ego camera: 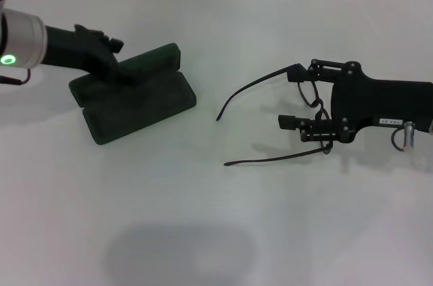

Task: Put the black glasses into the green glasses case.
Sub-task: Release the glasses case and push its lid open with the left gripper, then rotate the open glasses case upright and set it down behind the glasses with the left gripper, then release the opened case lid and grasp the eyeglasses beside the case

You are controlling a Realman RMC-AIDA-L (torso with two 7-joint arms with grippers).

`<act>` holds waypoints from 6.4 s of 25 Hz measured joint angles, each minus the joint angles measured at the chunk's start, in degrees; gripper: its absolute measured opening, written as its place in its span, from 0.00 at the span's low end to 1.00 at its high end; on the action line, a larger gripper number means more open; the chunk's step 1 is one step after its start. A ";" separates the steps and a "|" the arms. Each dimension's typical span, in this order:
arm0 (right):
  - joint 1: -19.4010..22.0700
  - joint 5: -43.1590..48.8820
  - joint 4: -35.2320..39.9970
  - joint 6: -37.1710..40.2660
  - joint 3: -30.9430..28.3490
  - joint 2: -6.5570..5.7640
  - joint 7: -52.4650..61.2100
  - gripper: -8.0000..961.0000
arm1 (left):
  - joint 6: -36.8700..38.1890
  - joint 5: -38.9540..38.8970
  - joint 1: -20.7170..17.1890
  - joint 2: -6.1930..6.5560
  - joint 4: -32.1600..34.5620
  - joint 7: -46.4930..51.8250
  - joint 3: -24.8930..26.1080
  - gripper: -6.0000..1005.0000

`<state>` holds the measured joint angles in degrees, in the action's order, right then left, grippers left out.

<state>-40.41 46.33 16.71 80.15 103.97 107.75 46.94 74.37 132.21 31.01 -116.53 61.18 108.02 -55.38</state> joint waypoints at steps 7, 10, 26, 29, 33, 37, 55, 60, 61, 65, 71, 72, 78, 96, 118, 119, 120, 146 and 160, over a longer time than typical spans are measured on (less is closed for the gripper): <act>-0.31 0.13 0.32 0.00 0.00 0.07 -0.01 0.79 | -0.16 10.19 1.64 -3.04 1.48 1.59 -1.31 0.84; -0.31 0.15 0.34 0.00 0.00 0.08 -0.01 0.79 | -0.16 9.82 1.79 -3.07 1.51 1.73 -1.57 0.83; -0.02 10.77 4.02 1.45 0.00 2.40 0.41 0.78 | -3.57 10.69 1.96 -2.88 1.69 1.34 -2.44 0.41; 0.11 11.06 4.09 1.39 -0.01 2.85 0.20 0.78 | -5.15 10.63 2.11 -2.88 2.53 0.26 -5.20 0.30; 0.33 11.10 4.12 1.05 0.00 3.45 -0.34 0.78 | -9.79 8.44 3.44 -3.04 3.13 -3.22 -8.06 0.21; 0.63 11.14 4.12 1.00 0.01 4.29 -1.80 0.78 | -13.28 3.47 8.09 -3.01 -0.48 -9.25 -9.92 0.22; 4.16 11.16 4.71 0.94 -2.47 5.81 -4.14 0.77 | -11.70 5.54 21.35 -2.90 -13.92 -19.88 -13.55 0.26; 4.13 11.12 4.75 1.01 -2.54 5.98 -3.91 0.77 | -8.14 6.23 21.48 -2.83 -13.80 -21.64 -13.55 0.28; 4.11 11.12 4.75 1.02 -2.55 6.01 -3.87 0.77 | -8.13 6.28 21.33 -2.89 -13.74 -22.01 -13.55 0.28; 4.00 11.07 4.75 0.99 -2.55 6.15 -3.72 0.76 | -9.22 6.39 20.84 -3.09 -13.53 -22.01 -13.90 0.29; 4.04 10.83 4.74 0.77 -2.90 6.18 -3.58 0.76 | -9.98 6.92 20.61 -3.12 -13.54 -20.88 -14.25 0.31; 4.11 10.83 4.73 0.72 -3.23 6.22 -3.55 0.76 | -9.84 7.19 20.40 -3.13 -13.29 -20.86 -14.25 0.31; 4.52 10.87 4.73 -0.03 -4.83 6.77 -3.52 0.76 | -9.37 1.21 14.57 -3.15 -6.52 -22.05 -14.21 0.39; 15.32 51.47 52.20 -16.41 -18.28 5.10 46.60 0.75 | -9.43 -56.53 -5.82 -2.87 -16.28 -41.74 -7.84 0.54; 21.60 71.37 59.72 -20.21 -19.65 8.37 64.55 0.74 | -11.61 -48.43 -0.41 -1.49 -20.63 -37.03 -7.72 0.54; 21.62 71.28 59.55 -20.32 -19.43 8.38 64.57 0.74 | -11.62 -48.23 -0.29 -1.49 -20.61 -36.92 -7.73 0.54; 21.68 71.11 59.35 -20.44 -19.23 8.41 64.66 0.74 | -11.63 -48.02 -0.19 -1.49 -20.57 -36.84 -7.72 0.54; 4.66 84.52 52.73 0.54 -31.67 7.74 93.89 0.75 | -11.67 -47.76 -0.66 -3.37 -20.41 -40.98 -8.69 0.54; -2.89 88.04 42.11 1.09 -31.22 8.17 94.20 0.75 | -12.13 -49.26 0.64 -3.62 -20.51 -42.91 -12.88 0.54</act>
<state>-43.29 134.38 58.82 81.24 72.75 115.92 141.14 62.24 82.96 31.65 -120.15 40.67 65.11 -68.27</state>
